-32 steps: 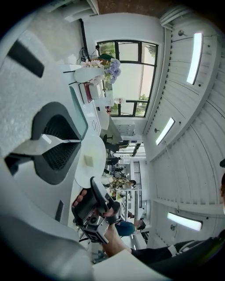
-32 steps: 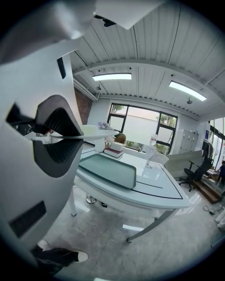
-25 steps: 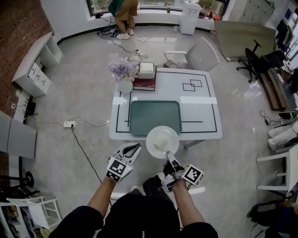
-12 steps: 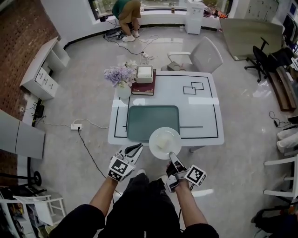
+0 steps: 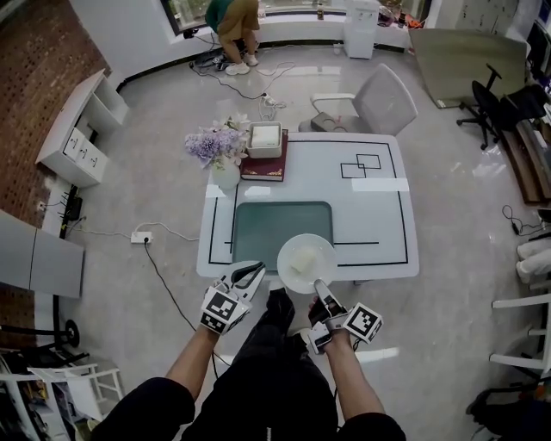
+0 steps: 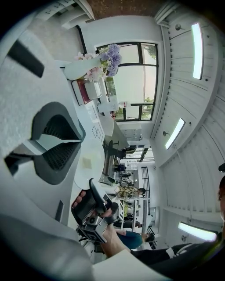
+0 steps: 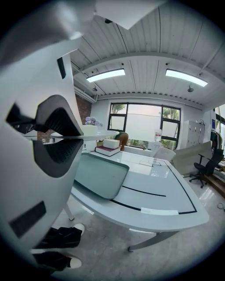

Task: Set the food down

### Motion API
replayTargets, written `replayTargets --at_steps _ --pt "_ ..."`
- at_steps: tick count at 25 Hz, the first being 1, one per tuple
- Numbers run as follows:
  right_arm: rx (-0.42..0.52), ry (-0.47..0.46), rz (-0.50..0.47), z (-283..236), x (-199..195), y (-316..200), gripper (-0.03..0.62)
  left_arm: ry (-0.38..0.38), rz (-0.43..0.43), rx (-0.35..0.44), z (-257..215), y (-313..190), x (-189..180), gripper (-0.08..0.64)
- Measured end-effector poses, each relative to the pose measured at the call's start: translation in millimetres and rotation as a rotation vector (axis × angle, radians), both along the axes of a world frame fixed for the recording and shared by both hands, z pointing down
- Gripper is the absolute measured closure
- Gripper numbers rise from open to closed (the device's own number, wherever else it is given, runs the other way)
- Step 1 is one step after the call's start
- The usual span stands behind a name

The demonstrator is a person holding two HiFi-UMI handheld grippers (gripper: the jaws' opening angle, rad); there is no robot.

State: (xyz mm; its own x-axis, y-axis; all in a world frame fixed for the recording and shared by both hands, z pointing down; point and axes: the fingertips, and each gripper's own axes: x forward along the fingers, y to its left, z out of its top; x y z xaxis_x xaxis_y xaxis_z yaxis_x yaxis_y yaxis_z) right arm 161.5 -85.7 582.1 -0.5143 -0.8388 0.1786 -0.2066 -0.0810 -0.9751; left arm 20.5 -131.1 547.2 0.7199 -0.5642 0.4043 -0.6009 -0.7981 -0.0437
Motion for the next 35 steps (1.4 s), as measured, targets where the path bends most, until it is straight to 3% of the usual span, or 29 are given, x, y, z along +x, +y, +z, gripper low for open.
replayTargets --at_steps 4,8,19,35 --pt "-0.051 0.042 -0.023 10 -1 -17 0.574 0.007 -0.031 -0.023 8 -24 -5 0.535" --pt "-0.039 0.023 -0.037 16 -4 -45 0.574 0.020 -0.030 -0.042 17 -46 -3 0.535" --pt "-0.149 0.059 -0.058 54 -13 -98 0.574 0.040 -0.056 -0.121 41 -107 -15 0.535" --pt "-0.279 0.087 -0.153 114 -59 -126 0.575 0.049 -0.159 -0.183 74 -140 -68 0.535"
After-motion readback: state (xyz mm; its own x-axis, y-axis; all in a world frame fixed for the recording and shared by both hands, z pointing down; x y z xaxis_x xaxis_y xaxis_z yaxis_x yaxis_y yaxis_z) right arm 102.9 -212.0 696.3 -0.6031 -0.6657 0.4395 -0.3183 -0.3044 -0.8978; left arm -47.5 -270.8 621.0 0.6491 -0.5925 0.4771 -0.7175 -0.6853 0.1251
